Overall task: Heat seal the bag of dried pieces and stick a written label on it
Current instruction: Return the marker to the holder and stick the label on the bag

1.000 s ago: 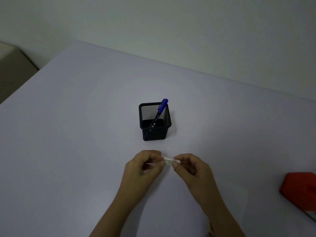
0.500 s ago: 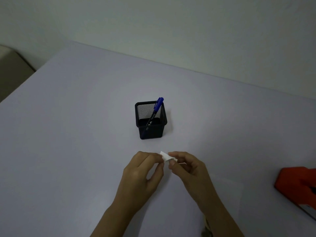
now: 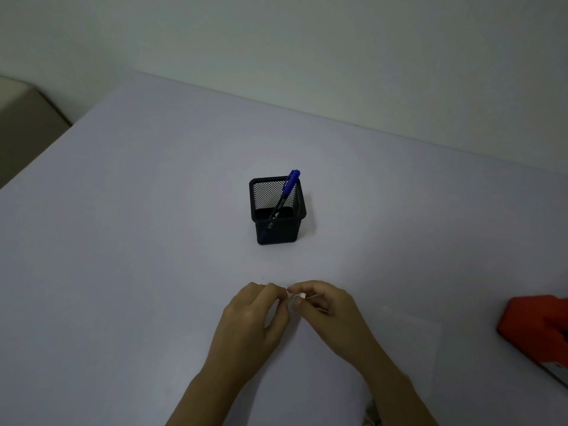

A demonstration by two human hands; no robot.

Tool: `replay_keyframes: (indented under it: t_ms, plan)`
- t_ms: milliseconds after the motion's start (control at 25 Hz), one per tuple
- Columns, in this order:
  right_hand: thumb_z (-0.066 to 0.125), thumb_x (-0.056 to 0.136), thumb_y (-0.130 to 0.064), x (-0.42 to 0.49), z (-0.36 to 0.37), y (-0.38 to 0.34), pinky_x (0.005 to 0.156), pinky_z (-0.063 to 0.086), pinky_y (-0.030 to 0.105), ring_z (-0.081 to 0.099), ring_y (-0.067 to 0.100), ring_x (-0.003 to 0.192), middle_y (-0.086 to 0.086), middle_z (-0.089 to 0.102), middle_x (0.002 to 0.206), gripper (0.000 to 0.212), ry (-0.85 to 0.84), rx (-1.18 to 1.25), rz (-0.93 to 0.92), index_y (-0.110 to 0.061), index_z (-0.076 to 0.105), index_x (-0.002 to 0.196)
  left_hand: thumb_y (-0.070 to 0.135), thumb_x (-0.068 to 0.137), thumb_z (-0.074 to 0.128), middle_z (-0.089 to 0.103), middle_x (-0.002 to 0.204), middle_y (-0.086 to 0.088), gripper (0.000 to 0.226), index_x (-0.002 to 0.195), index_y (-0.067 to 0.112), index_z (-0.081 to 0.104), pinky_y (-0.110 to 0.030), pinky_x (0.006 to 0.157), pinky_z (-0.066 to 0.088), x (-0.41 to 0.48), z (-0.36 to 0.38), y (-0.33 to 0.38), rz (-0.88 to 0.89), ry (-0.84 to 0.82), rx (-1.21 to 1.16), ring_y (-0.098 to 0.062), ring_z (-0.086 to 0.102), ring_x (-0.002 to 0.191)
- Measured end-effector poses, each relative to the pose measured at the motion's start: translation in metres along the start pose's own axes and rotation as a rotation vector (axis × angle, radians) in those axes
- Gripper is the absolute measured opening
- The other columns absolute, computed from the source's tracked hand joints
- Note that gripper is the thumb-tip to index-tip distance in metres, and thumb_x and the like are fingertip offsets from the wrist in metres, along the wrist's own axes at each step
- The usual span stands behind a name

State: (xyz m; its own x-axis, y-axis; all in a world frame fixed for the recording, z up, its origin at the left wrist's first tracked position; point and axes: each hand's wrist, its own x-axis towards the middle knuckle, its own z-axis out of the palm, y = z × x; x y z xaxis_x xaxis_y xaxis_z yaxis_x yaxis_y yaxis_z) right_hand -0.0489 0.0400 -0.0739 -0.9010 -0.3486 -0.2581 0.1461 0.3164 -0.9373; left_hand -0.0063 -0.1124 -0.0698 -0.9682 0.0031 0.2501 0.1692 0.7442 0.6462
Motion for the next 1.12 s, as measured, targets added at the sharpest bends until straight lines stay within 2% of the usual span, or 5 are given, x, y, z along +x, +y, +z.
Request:
replay_keyframes:
  t_ms: [280, 440, 600, 800, 1120]
  plan:
    - [0.060, 0.083, -0.019, 0.009, 0.004, 0.009, 0.065, 0.045, 0.024, 0.055, 0.013, 0.073, 0.002, 0.058, 0.090, 0.014, -0.063, -0.486, -0.137, -0.017, 0.066, 0.096, 0.023, 0.079, 0.061, 0.059, 0.076, 0.022, 0.001, 0.080, 0.023, 0.061, -0.001, 0.071, 0.042, -0.009, -0.005, 0.005, -0.264, 0.155, -0.192, 0.007, 0.056, 0.082]
    - [0.059, 0.082, -0.023, 0.006, 0.004, 0.005, 0.070, 0.047, 0.025, 0.048, 0.010, 0.083, -0.004, 0.038, 0.102, 0.022, -0.061, -0.605, -0.213, -0.018, 0.062, 0.103, 0.005, 0.079, 0.067, 0.062, 0.074, 0.018, 0.029, 0.074, 0.032, 0.057, -0.004, 0.067, 0.045, -0.012, -0.007, 0.008, -0.454, 0.200, -0.242, 0.000, 0.057, 0.085]
    - [0.060, 0.082, -0.020, -0.007, -0.010, -0.003, 0.067, 0.042, 0.010, 0.049, -0.001, 0.075, -0.008, 0.044, 0.099, 0.031, -0.008, -0.488, -0.164, -0.024, 0.059, 0.113, 0.009, 0.082, 0.065, 0.065, 0.076, 0.012, 0.022, 0.074, 0.028, 0.061, -0.010, 0.060, 0.049, -0.007, -0.007, 0.020, -0.579, 0.193, -0.346, -0.009, 0.061, 0.073]
    - [0.055, 0.088, -0.028, -0.045, -0.039, -0.010, 0.062, 0.044, 0.003, 0.060, -0.005, 0.077, -0.013, 0.066, 0.086, 0.021, 0.340, -0.105, -0.014, -0.020, 0.066, 0.105, 0.014, 0.083, 0.065, 0.068, 0.073, 0.003, 0.013, 0.075, 0.025, 0.066, -0.024, 0.066, 0.051, 0.001, 0.012, 0.050, -0.620, 0.022, -0.473, -0.012, 0.061, 0.069]
    - [0.070, 0.078, -0.019, -0.111, -0.083, 0.022, 0.059, 0.046, 0.007, 0.064, 0.001, 0.065, -0.014, 0.071, 0.076, 0.009, 0.574, 0.040, 0.087, -0.027, 0.069, 0.076, 0.017, 0.080, 0.068, 0.071, 0.071, 0.003, 0.008, 0.077, 0.023, 0.071, -0.017, 0.064, 0.054, -0.003, 0.063, 0.103, -0.511, -0.273, -0.534, -0.008, 0.065, 0.068]
